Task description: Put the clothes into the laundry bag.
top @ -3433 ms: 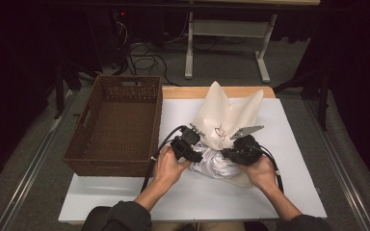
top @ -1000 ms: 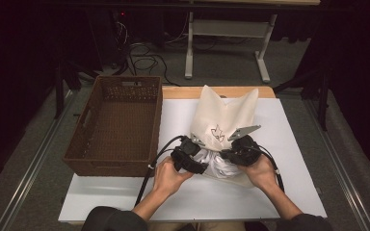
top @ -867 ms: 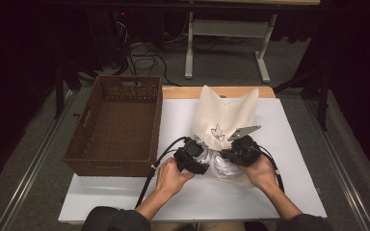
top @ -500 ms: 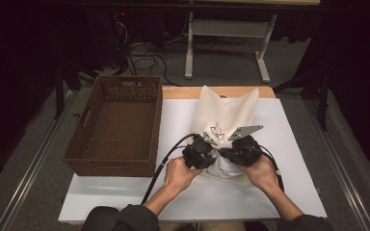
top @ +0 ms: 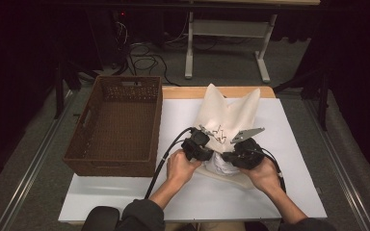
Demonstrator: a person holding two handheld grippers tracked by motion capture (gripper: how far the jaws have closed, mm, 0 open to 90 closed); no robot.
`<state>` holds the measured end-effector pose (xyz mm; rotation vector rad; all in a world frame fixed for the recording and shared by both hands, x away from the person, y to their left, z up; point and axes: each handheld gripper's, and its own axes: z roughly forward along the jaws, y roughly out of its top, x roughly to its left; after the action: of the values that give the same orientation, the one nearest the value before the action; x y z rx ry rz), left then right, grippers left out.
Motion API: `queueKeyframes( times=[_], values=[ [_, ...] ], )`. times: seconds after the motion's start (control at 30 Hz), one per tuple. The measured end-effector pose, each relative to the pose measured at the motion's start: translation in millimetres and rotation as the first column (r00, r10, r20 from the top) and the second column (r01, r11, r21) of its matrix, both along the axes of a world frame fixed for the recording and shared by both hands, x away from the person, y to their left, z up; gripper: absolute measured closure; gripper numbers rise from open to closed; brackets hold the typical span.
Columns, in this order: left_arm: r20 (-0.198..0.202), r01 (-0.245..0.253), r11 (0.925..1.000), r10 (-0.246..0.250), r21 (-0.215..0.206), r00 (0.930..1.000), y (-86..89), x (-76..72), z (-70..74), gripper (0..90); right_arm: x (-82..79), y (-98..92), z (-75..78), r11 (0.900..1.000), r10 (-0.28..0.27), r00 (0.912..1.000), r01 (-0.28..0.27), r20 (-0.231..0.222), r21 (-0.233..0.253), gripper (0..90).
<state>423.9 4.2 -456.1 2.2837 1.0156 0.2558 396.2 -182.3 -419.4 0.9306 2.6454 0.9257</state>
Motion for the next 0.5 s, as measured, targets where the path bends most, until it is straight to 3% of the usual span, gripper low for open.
queueKeyframes(
  times=[0.2, 0.33, 0.5],
  values=[
    [-0.009, -0.005, 0.9983, 0.005, 0.058, 0.9999, 16.1, -14.2, -0.1, 51.8, 2.2, 0.9, -2.5, 1.000, -0.001, 1.0000, 0.001, 0.010, -0.006, 88.2],
    [-0.047, -0.023, 0.9958, 0.027, 0.089, 0.9985, 20.6, -13.3, -10.3, 48.5, 2.5, 1.3, -2.3, 1.000, -0.010, 0.9999, 0.010, 0.012, -0.006, 87.5],
    [-0.070, -0.033, 0.9890, 0.044, 0.144, 0.9966, 16.9, -8.8, -26.9, 51.5, 0.6, 0.9, -1.6, 1.000, -0.020, 0.9995, 0.020, 0.024, 0.010, 82.9]
  ],
)
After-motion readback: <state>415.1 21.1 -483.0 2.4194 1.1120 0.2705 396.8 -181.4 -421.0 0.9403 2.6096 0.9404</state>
